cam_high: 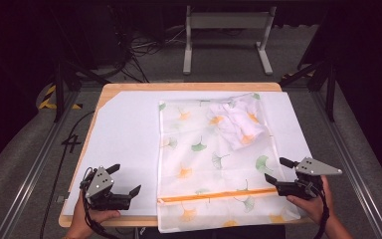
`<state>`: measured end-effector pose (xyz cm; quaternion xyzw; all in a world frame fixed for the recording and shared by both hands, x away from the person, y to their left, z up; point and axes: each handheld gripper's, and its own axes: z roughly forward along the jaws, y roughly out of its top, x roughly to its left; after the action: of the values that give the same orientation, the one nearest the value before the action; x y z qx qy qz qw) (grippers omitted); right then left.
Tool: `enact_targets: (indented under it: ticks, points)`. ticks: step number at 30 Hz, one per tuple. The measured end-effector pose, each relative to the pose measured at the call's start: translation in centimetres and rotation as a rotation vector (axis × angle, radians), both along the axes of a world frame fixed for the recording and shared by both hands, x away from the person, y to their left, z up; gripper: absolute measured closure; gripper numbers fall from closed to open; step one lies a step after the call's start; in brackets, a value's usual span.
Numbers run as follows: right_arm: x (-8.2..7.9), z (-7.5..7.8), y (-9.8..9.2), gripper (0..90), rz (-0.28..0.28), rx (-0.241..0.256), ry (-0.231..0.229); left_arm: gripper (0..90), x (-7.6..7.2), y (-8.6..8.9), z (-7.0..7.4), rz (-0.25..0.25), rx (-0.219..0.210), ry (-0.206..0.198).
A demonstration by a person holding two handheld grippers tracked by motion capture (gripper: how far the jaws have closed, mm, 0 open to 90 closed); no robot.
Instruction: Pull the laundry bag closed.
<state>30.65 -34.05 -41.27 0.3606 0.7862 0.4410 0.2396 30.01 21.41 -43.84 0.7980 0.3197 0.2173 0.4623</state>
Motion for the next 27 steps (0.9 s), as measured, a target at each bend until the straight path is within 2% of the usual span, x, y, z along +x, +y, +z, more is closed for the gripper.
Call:
enact_targets:
  ticks: [5, 7, 10, 12, 17, 21, 24, 27]
  points:
    - [0.1, -0.6, 0.2, 23.0, 0.033, -0.008, 0.055, 3.6, -0.1, -0.5, -0.2, -0.051, 0.012, 0.024]
    - [0.2, -0.7, 0.5, 23.4, 0.038, -0.012, 0.063, 3.7, -0.2, -0.7, -0.5, -0.07, 0.046, 0.023]
    - [0.4, -0.8, 0.9, 24.4, 0.056, -0.004, 0.078, 3.9, -0.4, -1.0, -0.8, -0.097, 0.077, 0.044]
    - [0.6, -1.0, 1.1, 25.1, 0.082, 0.009, 0.102, 4.6, -0.5, -1.0, -0.7, -0.1, 0.07, 0.046]
    - [0.6, -1.2, 1.4, 25.6, 0.089, -0.012, 0.1, 5.2, -0.4, -0.9, -0.6, -0.077, 0.071, 0.038]
    - [0.5, -1.0, 1.4, 26.2, 0.092, -0.004, 0.089, 8.1, -0.4, -0.8, -0.5, -0.061, 0.085, 0.042]
    - [0.5, -0.9, 1.6, 26.9, 0.099, -0.005, 0.086, 8.9, -0.5, -0.7, -0.3, -0.061, 0.064, 0.036]
    - [0.4, -0.8, 2.0, 27.7, 0.113, -0.003, 0.088, 8.8, -0.6, -1.0, -0.2, -0.081, 0.074, 0.039]
